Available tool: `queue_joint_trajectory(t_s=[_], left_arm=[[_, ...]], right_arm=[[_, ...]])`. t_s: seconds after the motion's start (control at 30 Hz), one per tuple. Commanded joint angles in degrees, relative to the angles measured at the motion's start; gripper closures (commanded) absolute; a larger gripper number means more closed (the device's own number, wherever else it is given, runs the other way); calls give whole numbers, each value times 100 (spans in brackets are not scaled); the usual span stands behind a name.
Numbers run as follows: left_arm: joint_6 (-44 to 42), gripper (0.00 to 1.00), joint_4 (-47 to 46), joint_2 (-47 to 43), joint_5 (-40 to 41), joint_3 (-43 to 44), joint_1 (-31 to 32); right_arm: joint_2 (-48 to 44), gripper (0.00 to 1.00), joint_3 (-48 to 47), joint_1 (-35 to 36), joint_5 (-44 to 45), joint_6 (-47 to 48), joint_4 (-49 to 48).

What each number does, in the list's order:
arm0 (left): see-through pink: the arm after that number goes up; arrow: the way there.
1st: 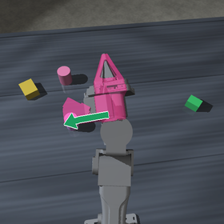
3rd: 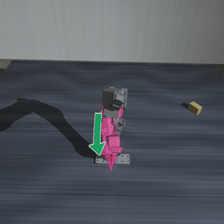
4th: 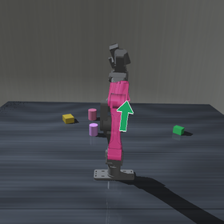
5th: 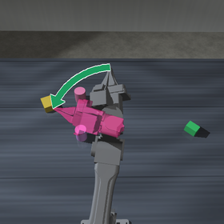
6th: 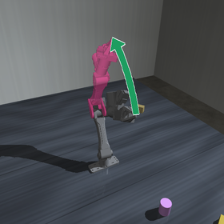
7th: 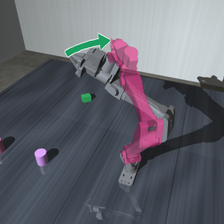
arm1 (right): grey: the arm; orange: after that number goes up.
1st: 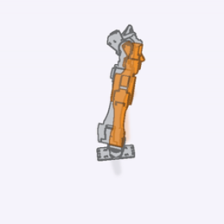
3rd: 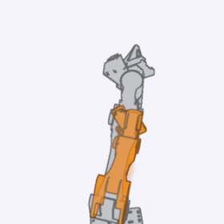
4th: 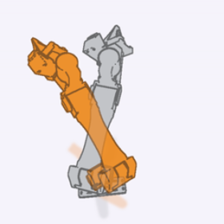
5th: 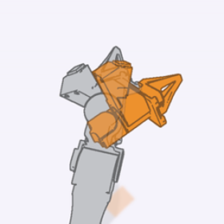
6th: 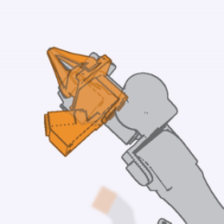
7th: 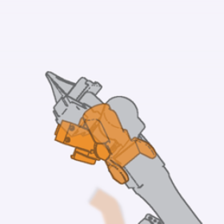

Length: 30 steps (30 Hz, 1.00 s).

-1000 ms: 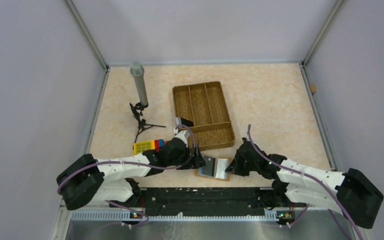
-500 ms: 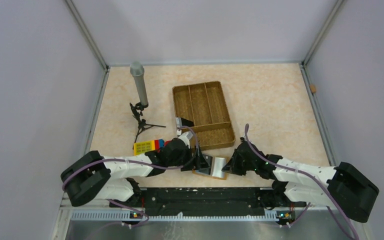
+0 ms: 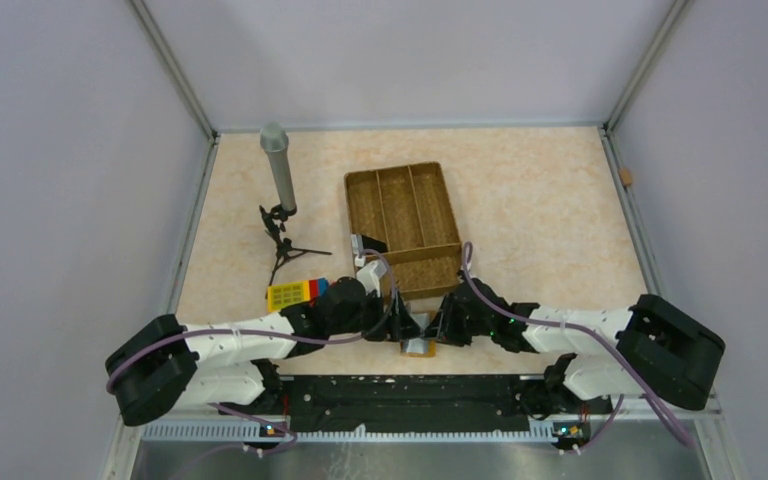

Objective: Put the credit cards into the card holder
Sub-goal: Close the card holder at the corner of the board.

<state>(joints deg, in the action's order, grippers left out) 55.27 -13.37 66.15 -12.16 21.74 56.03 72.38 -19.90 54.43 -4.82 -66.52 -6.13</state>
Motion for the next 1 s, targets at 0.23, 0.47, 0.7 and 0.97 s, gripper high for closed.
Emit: queue_joint_trajectory(t_s=[0.23,0.47,0.7,0.97], left_arm=[[-247,17,-706,356,-109,420,226],[-336,17,-835,768,-166,805,339],[-367,17,-1155,1310,-312,984,491],[-573,14,-291,714,484,876,489]], right_arm=[[-1138,45,-101,69,897,-6,1502],[-2187,37,23,68,1484,-278,2462],[-2822,31,143,39,1554,-169,2532],[-2627,27,515,36,666,198,993]])
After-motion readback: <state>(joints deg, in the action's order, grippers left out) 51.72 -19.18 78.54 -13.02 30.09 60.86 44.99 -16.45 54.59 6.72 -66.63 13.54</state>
